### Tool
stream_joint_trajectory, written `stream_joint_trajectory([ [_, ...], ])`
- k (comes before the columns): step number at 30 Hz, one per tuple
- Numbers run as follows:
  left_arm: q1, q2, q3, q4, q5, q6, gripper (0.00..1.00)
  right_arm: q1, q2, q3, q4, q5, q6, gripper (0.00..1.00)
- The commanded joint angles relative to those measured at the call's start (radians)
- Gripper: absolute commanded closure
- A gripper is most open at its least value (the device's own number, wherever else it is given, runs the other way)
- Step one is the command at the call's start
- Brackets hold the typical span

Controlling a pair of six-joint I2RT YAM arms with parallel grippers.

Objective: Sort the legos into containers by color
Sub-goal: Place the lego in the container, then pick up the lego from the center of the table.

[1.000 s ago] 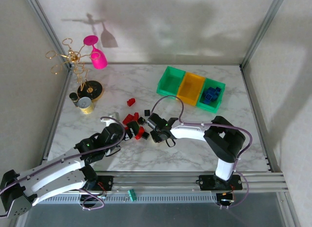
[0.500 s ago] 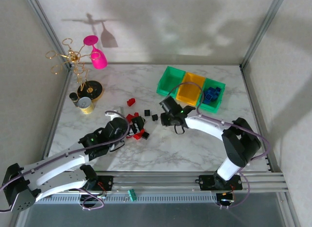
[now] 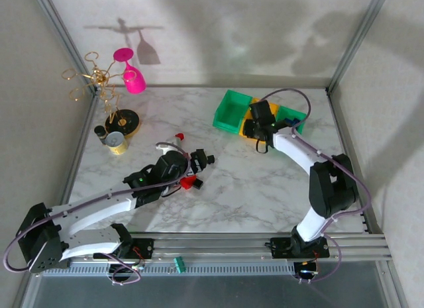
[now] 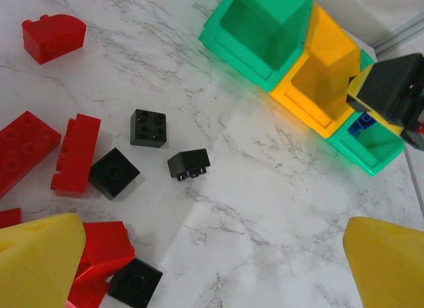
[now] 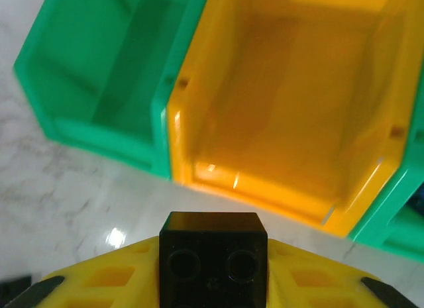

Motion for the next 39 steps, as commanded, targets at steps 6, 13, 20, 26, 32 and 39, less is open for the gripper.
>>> stream_joint_trajectory([
  [6, 0.024, 0.107, 0.081, 0.075, -0.005, 0.002, 0.00, -0.080, 0.208, 0.207, 0.018, 0.076, -0.044, 0.63],
  [13, 0.033, 0.138, 0.112, 0.083, 0.005, 0.024, 0.00, -0.113, 0.339, 0.331, -0.001, 0.061, -0.072, 0.55],
  [20, 0.042, 0.120, 0.114, 0.074, 0.010, 0.025, 0.00, -0.112, 0.268, 0.304, 0.037, -0.002, -0.079, 0.46],
  [26, 0.042, 0.066, 0.091, 0.057, 0.008, 0.017, 0.00, -0.069, 0.163, 0.220, 0.033, -0.063, -0.084, 0.43],
  [32, 0.042, -0.017, 0.044, 0.016, -0.001, 0.005, 0.00, 0.020, 0.059, 0.106, 0.015, -0.043, -0.082, 0.41],
  [39, 0.043, -0.123, -0.039, -0.040, -0.022, -0.031, 0.00, 0.144, -0.007, -0.005, 0.010, -0.027, -0.052, 0.38],
])
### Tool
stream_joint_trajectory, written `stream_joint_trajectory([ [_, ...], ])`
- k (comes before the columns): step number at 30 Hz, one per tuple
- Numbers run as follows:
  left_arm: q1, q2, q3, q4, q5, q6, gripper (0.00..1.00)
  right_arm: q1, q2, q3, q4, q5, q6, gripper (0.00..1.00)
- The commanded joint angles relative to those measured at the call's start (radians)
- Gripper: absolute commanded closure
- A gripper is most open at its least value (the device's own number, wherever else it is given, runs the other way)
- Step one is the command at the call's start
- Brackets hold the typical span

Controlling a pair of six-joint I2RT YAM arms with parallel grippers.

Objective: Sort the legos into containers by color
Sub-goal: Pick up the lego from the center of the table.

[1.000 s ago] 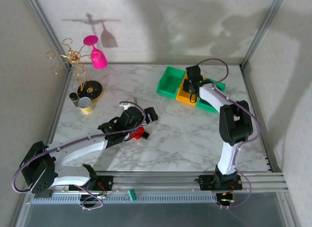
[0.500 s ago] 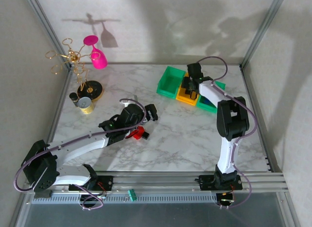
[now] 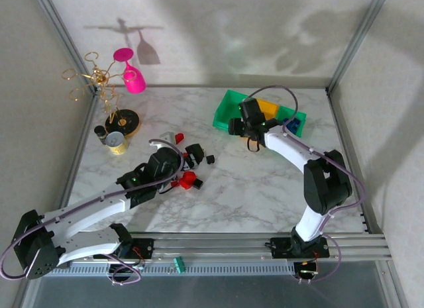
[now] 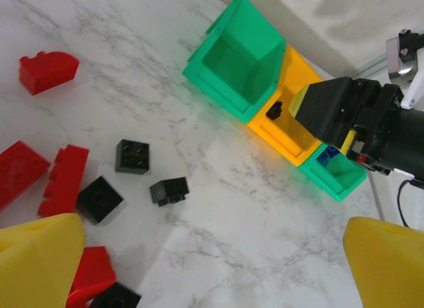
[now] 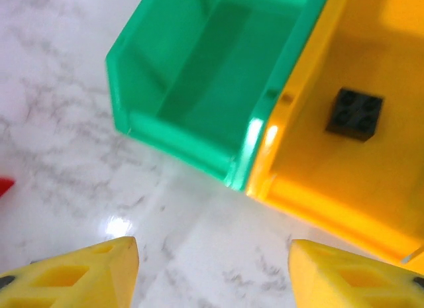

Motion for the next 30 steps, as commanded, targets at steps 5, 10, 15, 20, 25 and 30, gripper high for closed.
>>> stream_joint_trajectory([
  [5, 0.007, -0.106, -0.080, -0.087, -0.049, -0.053, 0.00, 0.132, -0.041, -0.103, 0.025, 0.031, 0.056, 0.35],
  [10, 0.008, -0.168, -0.116, -0.113, -0.065, -0.070, 0.00, 0.227, 0.046, -0.073, 0.004, 0.063, 0.083, 0.30],
  [15, 0.007, -0.196, -0.128, -0.136, -0.071, -0.077, 0.00, 0.283, 0.122, -0.032, 0.018, 0.075, 0.087, 0.29],
  [20, 0.008, -0.203, -0.135, -0.150, -0.075, -0.079, 0.00, 0.301, 0.208, 0.015, 0.018, 0.065, 0.062, 0.29],
  [25, 0.007, -0.207, -0.151, -0.147, -0.079, -0.087, 0.00, 0.303, 0.257, 0.049, 0.010, 0.083, 0.027, 0.33],
  [30, 0.009, -0.199, -0.150, -0.140, -0.081, -0.092, 0.00, 0.301, 0.298, 0.085, 0.001, 0.118, 0.008, 0.41],
])
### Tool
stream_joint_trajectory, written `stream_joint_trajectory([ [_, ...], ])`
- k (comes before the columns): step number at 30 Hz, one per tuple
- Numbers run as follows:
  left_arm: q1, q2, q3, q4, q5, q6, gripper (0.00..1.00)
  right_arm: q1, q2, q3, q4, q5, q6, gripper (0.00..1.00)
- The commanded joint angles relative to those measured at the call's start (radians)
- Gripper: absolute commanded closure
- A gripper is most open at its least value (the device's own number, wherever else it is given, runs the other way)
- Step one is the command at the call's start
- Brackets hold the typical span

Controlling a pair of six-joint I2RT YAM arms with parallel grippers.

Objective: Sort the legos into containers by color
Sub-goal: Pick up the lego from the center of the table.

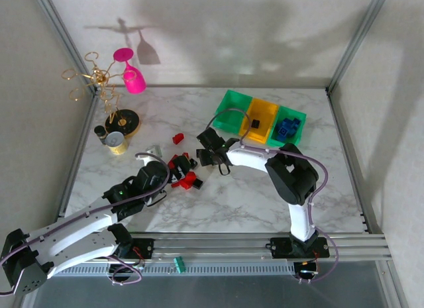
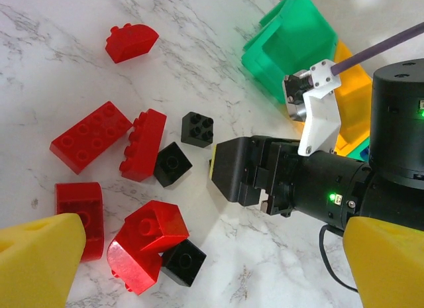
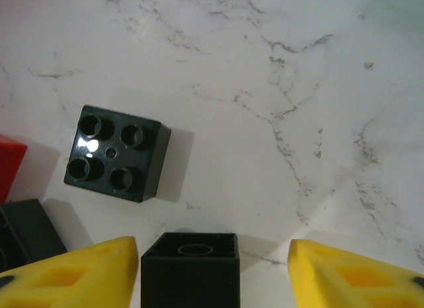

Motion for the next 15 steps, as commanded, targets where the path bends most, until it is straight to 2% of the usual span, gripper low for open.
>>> stream_joint_trajectory([
  [1, 0.009, -0.002, -0.011, -0.014, -0.029, -0.013, 0.00, 0.006, 0.047, 0.059, -0.013, 0.045, -0.028, 0.43],
  [13, 0.007, 0.017, 0.007, -0.023, -0.031, 0.007, 0.00, 0.007, 0.063, 0.080, -0.009, 0.001, -0.039, 0.61],
  [15, 0.008, 0.018, 0.013, -0.020, -0.017, 0.022, 0.00, 0.006, 0.051, 0.071, -0.009, -0.011, -0.036, 0.62],
])
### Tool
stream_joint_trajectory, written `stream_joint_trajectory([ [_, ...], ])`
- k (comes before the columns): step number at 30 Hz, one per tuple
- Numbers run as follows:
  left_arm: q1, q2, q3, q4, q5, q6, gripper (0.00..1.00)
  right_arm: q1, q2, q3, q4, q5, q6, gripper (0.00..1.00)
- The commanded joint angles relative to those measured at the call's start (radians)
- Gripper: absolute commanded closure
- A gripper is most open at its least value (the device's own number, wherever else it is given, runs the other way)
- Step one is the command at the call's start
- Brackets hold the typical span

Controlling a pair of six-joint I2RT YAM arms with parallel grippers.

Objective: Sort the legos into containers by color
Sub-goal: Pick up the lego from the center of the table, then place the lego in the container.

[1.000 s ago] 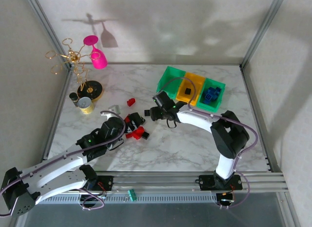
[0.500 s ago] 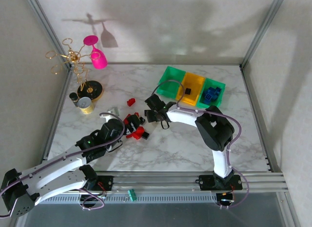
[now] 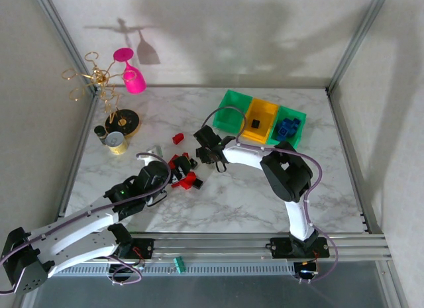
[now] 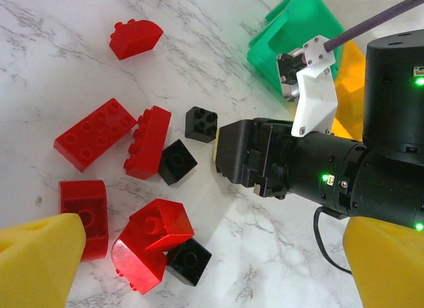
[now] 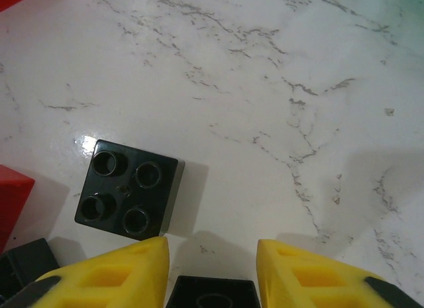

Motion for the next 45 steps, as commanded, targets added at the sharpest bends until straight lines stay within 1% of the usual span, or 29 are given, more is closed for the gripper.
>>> stream_joint_trajectory([
  [1, 0.007, 0.005, 0.020, -0.023, -0.013, 0.027, 0.00, 0.006, -0.009, 0.004, -0.017, -0.017, 0.002, 0.59],
  [2, 0.007, 0.008, 0.028, -0.031, -0.012, 0.034, 0.01, 0.006, -0.012, 0.003, -0.022, -0.014, 0.005, 0.55],
  [7, 0.008, 0.016, 0.049, -0.058, -0.006, 0.048, 0.00, 0.006, -0.024, -0.014, -0.024, -0.008, 0.014, 0.53],
  [12, 0.007, 0.015, 0.046, -0.040, 0.012, 0.043, 0.00, 0.006, -0.016, -0.026, -0.033, -0.008, 0.019, 0.60],
  [18, 0.008, 0.016, 0.074, -0.057, 0.008, 0.055, 0.00, 0.006, -0.062, -0.026, -0.038, 0.001, 0.022, 0.68],
  [24, 0.013, 0.048, 0.185, -0.105, 0.000, 0.120, 0.00, -0.021, -0.149, -0.026, -0.048, -0.021, 0.033, 0.69],
  [28, 0.021, 0.086, 0.242, -0.092, -0.020, 0.155, 0.01, -0.070, -0.211, -0.026, -0.071, -0.014, 0.041, 0.68],
  [31, 0.028, 0.121, 0.302, -0.067, -0.019, 0.223, 0.00, -0.125, -0.237, -0.018, -0.098, -0.004, 0.048, 0.68],
  [34, 0.040, 0.165, 0.354, -0.037, -0.028, 0.280, 0.00, -0.208, -0.266, -0.017, -0.107, -0.007, 0.049, 0.68],
  [37, 0.054, 0.192, 0.369, 0.022, -0.026, 0.321, 0.00, -0.276, -0.277, -0.003, -0.116, 0.010, 0.048, 0.68],
  [40, 0.072, 0.214, 0.356, 0.090, -0.001, 0.356, 0.00, -0.342, -0.276, 0.020, -0.122, 0.020, 0.039, 0.68],
  [45, 0.108, 0.264, 0.334, 0.146, 0.077, 0.401, 0.00, -0.429, -0.226, 0.093, -0.127, 0.085, 0.006, 0.67],
])
